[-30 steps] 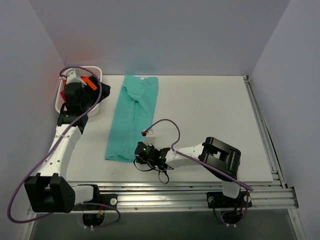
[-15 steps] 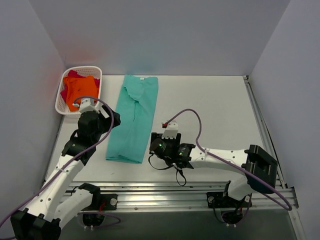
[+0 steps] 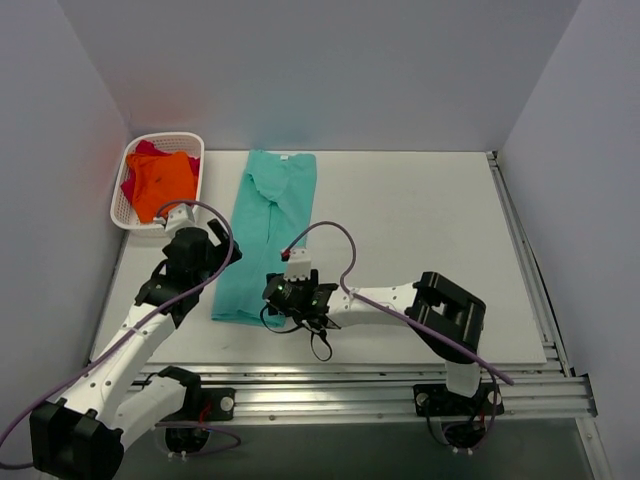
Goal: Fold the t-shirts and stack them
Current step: Fold the tshirt
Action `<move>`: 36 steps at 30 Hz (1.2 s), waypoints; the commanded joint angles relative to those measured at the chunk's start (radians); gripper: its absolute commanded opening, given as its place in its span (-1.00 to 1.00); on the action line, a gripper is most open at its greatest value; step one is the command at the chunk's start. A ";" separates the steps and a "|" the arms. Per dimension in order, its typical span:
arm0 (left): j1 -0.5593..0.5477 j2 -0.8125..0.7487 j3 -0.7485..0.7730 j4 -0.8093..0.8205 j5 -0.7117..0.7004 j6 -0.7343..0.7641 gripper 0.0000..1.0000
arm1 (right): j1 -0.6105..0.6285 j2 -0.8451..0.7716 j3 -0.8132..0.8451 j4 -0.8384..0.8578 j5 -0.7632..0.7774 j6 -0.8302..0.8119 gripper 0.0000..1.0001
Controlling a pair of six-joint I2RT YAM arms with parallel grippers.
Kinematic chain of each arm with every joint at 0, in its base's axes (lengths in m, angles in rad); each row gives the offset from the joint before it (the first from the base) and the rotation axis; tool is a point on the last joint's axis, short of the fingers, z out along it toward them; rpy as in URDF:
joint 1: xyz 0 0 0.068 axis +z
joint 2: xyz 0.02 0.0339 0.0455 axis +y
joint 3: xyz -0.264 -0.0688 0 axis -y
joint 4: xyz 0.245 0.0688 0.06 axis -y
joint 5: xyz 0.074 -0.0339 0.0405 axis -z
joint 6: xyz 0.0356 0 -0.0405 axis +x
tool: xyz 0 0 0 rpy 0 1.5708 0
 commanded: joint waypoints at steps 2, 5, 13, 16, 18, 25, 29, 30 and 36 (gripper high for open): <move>-0.003 -0.012 -0.003 0.032 -0.034 0.004 0.88 | 0.011 0.012 0.098 -0.007 -0.009 -0.018 0.29; -0.003 -0.011 -0.011 0.040 -0.043 0.006 0.88 | 0.016 0.038 0.128 -0.013 -0.028 -0.015 0.29; 0.000 0.025 -0.019 0.043 -0.065 0.006 0.88 | 0.048 0.100 0.177 -0.056 -0.077 0.021 0.35; 0.003 0.026 -0.017 0.044 -0.062 0.006 0.88 | 0.053 0.077 0.143 -0.110 -0.056 0.041 0.60; 0.005 0.022 -0.019 0.049 -0.059 0.006 0.88 | 0.054 0.062 0.132 -0.131 -0.039 0.055 1.00; 0.005 0.022 -0.022 0.058 -0.045 0.004 0.88 | 0.048 0.058 0.095 -0.131 -0.026 0.072 1.00; 0.005 0.016 -0.020 0.051 -0.043 0.004 0.88 | 0.048 0.107 0.103 -0.112 -0.054 0.071 0.97; 0.005 0.013 -0.022 0.047 -0.043 0.004 0.88 | 0.048 0.115 0.106 -0.101 -0.060 0.064 0.94; 0.005 -0.001 -0.034 0.052 -0.046 0.004 0.88 | 0.034 0.179 0.114 -0.029 -0.121 0.049 0.33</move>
